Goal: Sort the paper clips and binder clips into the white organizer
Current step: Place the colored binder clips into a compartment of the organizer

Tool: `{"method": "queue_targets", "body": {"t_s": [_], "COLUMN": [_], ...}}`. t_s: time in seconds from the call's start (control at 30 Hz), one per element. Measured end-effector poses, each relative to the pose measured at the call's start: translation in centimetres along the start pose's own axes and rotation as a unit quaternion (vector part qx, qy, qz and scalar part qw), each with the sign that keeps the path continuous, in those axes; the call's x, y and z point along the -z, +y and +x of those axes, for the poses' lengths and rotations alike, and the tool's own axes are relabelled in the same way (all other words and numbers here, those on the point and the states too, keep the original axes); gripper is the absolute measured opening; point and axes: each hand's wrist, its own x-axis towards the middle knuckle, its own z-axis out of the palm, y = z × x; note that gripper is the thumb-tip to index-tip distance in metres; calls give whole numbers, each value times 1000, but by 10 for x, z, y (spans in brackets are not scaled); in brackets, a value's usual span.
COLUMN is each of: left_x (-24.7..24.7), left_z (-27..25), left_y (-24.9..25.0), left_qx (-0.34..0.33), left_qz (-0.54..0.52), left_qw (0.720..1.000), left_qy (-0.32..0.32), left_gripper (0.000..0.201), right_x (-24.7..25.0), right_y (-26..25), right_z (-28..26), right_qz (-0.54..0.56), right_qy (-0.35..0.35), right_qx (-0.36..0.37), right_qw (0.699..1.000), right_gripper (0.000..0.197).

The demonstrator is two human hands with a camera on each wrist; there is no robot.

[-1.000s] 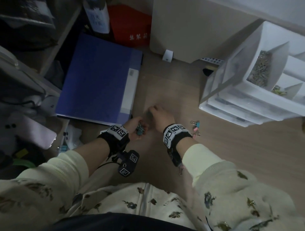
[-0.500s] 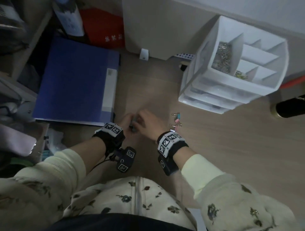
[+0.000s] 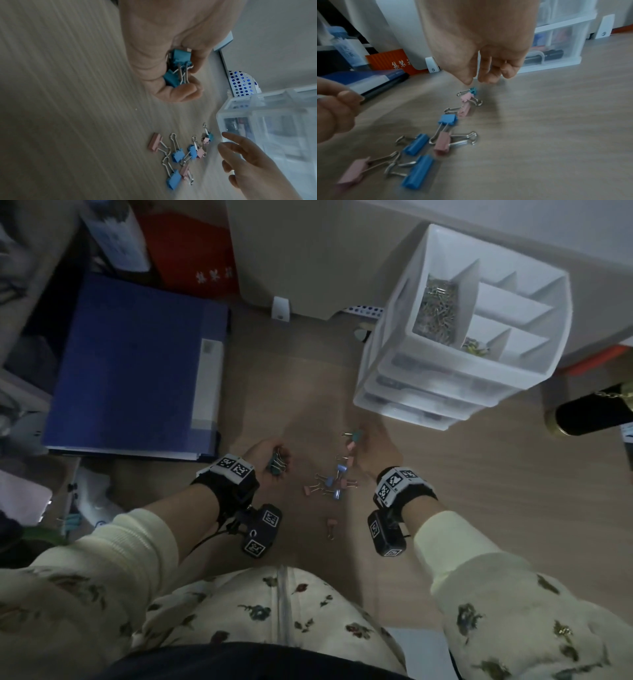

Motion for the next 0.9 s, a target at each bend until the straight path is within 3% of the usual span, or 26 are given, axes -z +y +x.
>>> {"method": "queue_targets", "body": {"t_s": [0.13,0.27,0.63,0.77,0.9], "left_x": [-5,-7,-14,-18,-23], "left_z": [5,10,14,14,16], "left_y": [0,0,-2,-4,-7], "left_qx": [2,6,24,16,8], "left_qz": [-1,-10,-52,-71,-59], "left_qw": [1000,1000,998,997,998], "left_qy": [5,11,10,-4,-12], "left_gripper": [37,35,33,33,30], "right_x": [3,3,-7,-10,-4], "right_y": [4,3,1,4,-3], "right_z": [15,23,29,25,14], "right_qz": [-51,-61,-50,-33,58], "right_qy": [-15,-37,-39,-7,27], "right_qx": [21,48,23,39,88], "right_qw": [998,996,998,999,994], "right_gripper": [58,62,29,32,30]}}
